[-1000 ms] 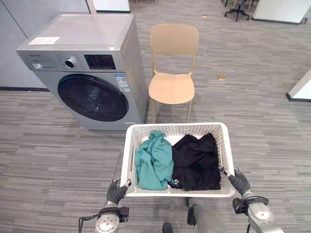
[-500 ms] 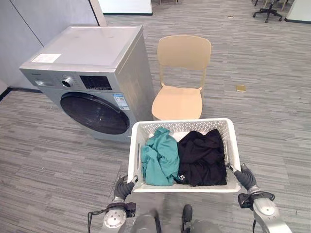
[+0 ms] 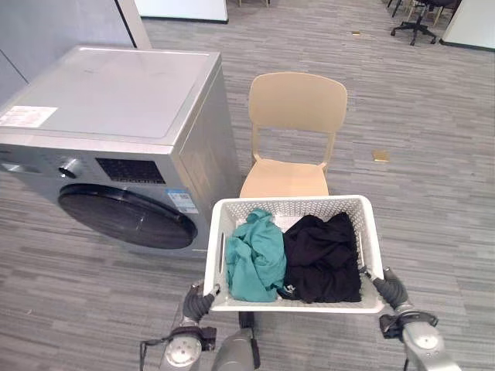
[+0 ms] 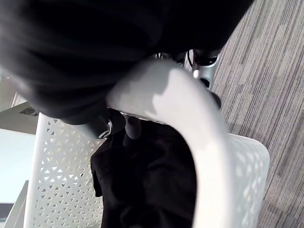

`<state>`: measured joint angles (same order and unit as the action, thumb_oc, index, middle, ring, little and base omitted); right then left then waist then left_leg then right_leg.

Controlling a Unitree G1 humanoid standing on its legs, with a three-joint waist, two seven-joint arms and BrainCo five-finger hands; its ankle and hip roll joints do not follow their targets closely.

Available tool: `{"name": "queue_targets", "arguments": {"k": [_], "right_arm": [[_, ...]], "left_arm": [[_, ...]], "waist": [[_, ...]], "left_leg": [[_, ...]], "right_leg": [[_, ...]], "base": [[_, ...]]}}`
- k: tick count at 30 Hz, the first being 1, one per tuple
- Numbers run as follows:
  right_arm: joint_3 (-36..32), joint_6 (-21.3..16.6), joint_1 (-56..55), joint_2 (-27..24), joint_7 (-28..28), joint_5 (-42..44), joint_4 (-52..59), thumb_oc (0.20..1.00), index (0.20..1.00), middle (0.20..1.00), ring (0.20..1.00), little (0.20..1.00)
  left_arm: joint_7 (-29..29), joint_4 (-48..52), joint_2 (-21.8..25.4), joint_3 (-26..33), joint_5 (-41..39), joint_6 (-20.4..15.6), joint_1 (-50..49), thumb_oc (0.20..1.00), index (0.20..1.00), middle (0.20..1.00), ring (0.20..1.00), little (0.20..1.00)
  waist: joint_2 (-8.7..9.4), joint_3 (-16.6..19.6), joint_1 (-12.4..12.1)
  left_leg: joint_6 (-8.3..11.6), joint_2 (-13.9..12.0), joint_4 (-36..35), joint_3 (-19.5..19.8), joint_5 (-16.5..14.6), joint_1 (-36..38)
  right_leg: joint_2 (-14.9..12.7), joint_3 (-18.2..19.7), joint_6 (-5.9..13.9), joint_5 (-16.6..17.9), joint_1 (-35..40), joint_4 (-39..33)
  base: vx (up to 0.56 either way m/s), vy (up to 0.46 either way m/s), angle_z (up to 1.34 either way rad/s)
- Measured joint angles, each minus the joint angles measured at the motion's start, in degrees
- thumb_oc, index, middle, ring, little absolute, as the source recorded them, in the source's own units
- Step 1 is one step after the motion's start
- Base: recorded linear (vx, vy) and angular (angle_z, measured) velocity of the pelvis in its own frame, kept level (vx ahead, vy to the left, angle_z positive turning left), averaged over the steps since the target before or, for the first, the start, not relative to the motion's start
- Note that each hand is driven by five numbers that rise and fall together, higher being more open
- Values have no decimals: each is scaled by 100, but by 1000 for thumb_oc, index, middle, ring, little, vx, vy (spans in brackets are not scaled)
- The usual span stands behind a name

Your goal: Grab the laundry basket,head to the washer,open it,put in the laundry and shut it.

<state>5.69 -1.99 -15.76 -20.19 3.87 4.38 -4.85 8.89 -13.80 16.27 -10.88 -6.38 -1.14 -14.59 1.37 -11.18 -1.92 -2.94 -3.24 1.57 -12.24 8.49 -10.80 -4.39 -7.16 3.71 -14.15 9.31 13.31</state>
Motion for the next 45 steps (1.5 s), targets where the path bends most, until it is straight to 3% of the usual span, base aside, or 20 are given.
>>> {"name": "queue_targets", "arguments": {"k": [1,2,4,5,7,9,12,13,14,17,18,21,25,27,28,33,37,39,41,45], "right_arm": [[21,-3,-2,18,-9,-3,72,200,200,200,200,200],[40,-2,14,39,-9,-3,90,200,200,200,200,200],[80,0,7,104,7,-2,102,200,200,200,200,200],[118,-16,21,88,10,-1,108,200,200,200,200,200],[156,-23,205,131,-12,1,60,200,200,200,200,200],[148,-22,153,121,11,4,-38,200,200,200,200,200],[74,-25,-112,106,-3,14,-68,200,200,200,200,200],[47,-23,-180,110,-14,15,-88,200,200,200,200,200],[-16,-21,-202,100,-28,16,-118,200,200,200,200,200],[-100,-25,-112,-21,-25,24,-117,200,200,200,200,200],[-118,-31,-50,-63,-18,25,-53,200,200,200,200,200],[-112,-25,69,-72,-9,25,-74,200,200,200,200,200],[-77,-26,160,-159,50,25,-176,200,200,200,200,200],[-56,-7,186,-187,66,20,-286,200,200,200,200,200],[-49,5,109,-160,92,20,-349,200,200,200,200,200],[-47,27,347,-186,236,-74,-669,200,200,200,200,200],[296,59,765,-170,362,-215,-1078,200,200,200,200,200],[498,66,905,-156,372,-213,-1362,200,200,200,200,200],[843,69,1779,-147,548,-209,-1982,200,200,200,200,200],[1048,85,2927,-281,800,-157,-2998,200,200,200,200,200]], "left_arm": [[-24,41,179,-6,-3,-11,111,200,200,200,200,200],[-26,40,238,-17,-5,-8,151,200,200,200,200,200],[-16,59,346,-6,-6,-36,222,200,200,200,200,200],[-5,97,370,-4,-9,-76,209,200,200,200,200,200],[-30,98,433,95,-13,-100,206,200,200,200,200,200],[-80,91,415,64,-10,-94,193,200,200,200,200,200],[-150,71,386,-48,12,-90,104,200,200,200,200,200],[-178,16,344,-87,24,-64,54,200,200,200,200,200],[-253,-16,365,-160,25,-12,92,200,200,200,200,200],[-244,-10,269,-239,23,-11,101,200,200,200,200,200],[-243,0,246,-236,21,-10,125,200,200,200,200,200],[-242,-18,250,-213,21,-9,237,200,200,200,200,200],[-206,-285,101,-232,-2,-10,400,200,200,200,200,200],[-201,-457,47,-296,-10,4,441,200,200,200,200,200],[-203,-568,43,-353,-12,19,435,200,200,200,200,200],[-115,-763,9,-653,-234,97,547,200,200,200,200,200],[133,-965,6,-564,-249,115,663,200,200,200,200,200],[188,-990,29,-483,-248,115,632,200,200,200,200,200],[342,-1373,7,-447,-279,95,1100,200,200,200,200,200],[651,-2226,-131,-729,-444,-44,2185,200,200,200,200,200]], "waist": [[49,-4,111],[53,-9,120],[-4,-15,203],[-32,-50,247],[-63,-118,333],[65,-139,354],[81,-129,555],[79,-124,599],[217,-134,649],[329,-145,564],[281,-117,519],[204,-107,560],[105,-69,654],[-40,-16,720],[-1,21,781],[-18,53,882],[-49,32,799],[-54,29,760],[-160,-105,633],[-284,-611,582]], "left_leg": [[-254,300,-296,-80,-224,381],[-325,413,-479,-116,-258,598],[-326,505,-609,-107,-234,890],[-322,465,-626,-17,-493,991],[-202,432,-625,26,-630,1101],[-57,629,-626,176,-820,1337],[51,677,-517,563,-1099,1470],[334,604,-307,738,-1281,1517],[563,619,724,628,-1250,1164],[709,506,2306,291,-1225,405],[681,241,1909,90,-1392,394],[674,-136,555,209,-1183,587],[626,-173,-388,840,-666,923],[601,-234,-490,922,-290,1114],[622,-162,-570,941,-222,1203],[436,89,-632,472,-330,1297],[345,73,-634,44,-393,1273],[349,43,-635,-174,-438,1268],[307,52,-632,-497,-305,670],[355,40,-310,-249,-181,-195]], "right_leg": [[-371,117,196,148,-832,1885],[-553,127,314,161,-1264,2692],[-510,121,280,104,-1903,2912],[-335,88,302,52,-2176,2744],[-46,-69,293,59,-2488,1686],[-24,-417,239,473,-2761,422],[72,-171,38,1330,-2346,-171],[165,-176,-152,1548,-2079,-368],[103,-184,-446,1679,-1751,-678],[44,-132,-623,1840,-1368,-1073],[154,-71,-683,1909,-1147,-1365],[426,100,-718,1940,-853,-1587],[640,478,-667,1909,-581,-1778],[775,592,-562,1836,-468,-1788],[703,614,-415,1722,-399,-1781],[408,1002,-231,1635,-681,-1585],[405,1362,-50,1733,-1012,-1503],[341,1200,3,1769,-1137,-1560],[252,1032,120,2074,-1916,-1464],[173,668,46,2139,-2669,-1139]], "base": [[190,181,-24],[209,153,-14],[292,71,11],[272,21,15],[228,-69,22],[269,-107,59],[161,-85,105],[148,-97,131],[85,-60,110],[36,15,19],[96,58,-35],[99,90,-43],[95,101,-54],[73,106,-56],[68,149,-16],[-44,129,-38],[-111,50,-88],[-198,8,-75],[-389,-68,-73],[-284,-100,28]]}}
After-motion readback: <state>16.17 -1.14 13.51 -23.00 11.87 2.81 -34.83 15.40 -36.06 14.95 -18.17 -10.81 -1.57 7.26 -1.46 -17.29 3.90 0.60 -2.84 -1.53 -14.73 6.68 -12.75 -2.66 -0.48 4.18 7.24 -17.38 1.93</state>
